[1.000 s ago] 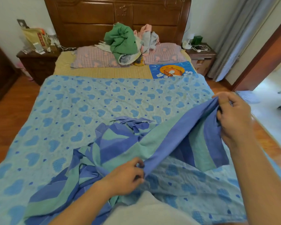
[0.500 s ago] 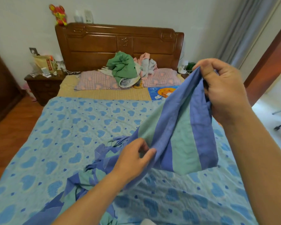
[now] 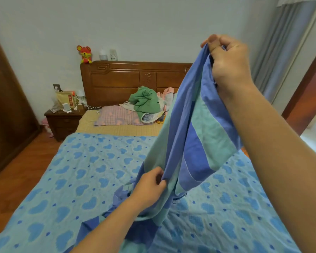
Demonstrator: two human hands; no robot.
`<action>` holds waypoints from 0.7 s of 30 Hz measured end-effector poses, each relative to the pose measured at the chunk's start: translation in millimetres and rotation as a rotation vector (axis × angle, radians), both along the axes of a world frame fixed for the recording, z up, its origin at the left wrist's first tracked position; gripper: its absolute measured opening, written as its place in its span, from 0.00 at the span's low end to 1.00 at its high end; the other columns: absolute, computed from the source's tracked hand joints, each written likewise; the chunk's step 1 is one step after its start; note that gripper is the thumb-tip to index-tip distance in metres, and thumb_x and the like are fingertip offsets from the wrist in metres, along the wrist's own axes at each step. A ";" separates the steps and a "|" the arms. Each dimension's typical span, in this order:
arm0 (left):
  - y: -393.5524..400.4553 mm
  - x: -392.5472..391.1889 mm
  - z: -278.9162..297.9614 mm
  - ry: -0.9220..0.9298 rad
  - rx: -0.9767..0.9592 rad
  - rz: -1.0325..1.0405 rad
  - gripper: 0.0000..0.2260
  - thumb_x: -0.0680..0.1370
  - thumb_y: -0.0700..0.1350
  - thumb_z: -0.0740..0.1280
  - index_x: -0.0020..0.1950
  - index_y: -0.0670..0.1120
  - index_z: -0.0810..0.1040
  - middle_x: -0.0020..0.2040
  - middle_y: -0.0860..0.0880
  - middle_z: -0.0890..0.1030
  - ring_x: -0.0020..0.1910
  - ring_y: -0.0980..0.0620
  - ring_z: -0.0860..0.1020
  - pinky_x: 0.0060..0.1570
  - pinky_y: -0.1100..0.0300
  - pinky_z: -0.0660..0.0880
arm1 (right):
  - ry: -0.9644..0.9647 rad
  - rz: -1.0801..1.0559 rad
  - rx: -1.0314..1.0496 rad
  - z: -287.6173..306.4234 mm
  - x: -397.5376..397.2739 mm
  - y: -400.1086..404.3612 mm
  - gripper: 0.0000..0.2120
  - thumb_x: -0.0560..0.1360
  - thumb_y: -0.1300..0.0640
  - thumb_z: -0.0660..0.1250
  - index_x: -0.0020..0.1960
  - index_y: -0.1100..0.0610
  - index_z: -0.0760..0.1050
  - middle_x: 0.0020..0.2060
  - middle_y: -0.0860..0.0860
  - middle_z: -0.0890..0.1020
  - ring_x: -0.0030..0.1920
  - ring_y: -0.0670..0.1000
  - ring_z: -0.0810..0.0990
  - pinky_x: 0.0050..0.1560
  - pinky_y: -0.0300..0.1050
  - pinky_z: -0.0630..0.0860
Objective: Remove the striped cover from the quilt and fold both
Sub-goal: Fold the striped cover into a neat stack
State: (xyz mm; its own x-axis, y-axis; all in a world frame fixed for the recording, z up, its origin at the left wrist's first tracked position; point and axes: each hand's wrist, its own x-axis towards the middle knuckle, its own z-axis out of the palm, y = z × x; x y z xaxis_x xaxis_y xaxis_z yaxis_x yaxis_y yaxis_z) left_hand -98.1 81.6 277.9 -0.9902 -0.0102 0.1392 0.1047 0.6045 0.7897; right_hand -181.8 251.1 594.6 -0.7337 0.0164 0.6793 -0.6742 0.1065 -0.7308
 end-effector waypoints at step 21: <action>-147.6 28.9 48.8 -0.507 -0.197 -0.313 0.12 0.79 0.54 0.69 0.39 0.49 0.75 0.32 0.54 0.74 0.33 0.58 0.71 0.35 0.63 0.68 | -0.384 -0.470 -0.350 -120.6 -92.2 111.0 0.15 0.79 0.53 0.61 0.33 0.49 0.74 0.32 0.48 0.74 0.35 0.46 0.72 0.41 0.43 0.71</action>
